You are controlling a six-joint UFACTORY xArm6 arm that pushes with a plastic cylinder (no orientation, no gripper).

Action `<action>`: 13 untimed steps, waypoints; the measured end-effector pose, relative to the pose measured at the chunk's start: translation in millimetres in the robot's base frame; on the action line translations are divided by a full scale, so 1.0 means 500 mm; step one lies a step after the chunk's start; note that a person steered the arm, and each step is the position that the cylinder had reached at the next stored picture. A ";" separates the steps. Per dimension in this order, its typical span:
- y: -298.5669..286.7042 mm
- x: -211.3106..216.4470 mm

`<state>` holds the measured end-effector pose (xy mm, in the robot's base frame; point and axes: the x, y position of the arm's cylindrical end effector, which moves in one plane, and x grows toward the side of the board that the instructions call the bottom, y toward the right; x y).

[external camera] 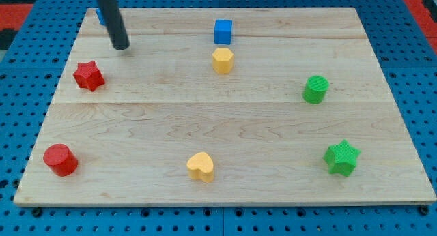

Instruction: Move the red star diagonally top right to the red circle

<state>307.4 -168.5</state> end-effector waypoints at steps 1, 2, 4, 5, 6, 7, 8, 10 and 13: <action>0.143 -0.034; 0.215 -0.038; 0.230 -0.038; 0.233 -0.038; 0.168 -0.038; 0.121 -0.038; 0.074 -0.038; -0.014 -0.038; -0.106 0.018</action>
<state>316.3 -221.4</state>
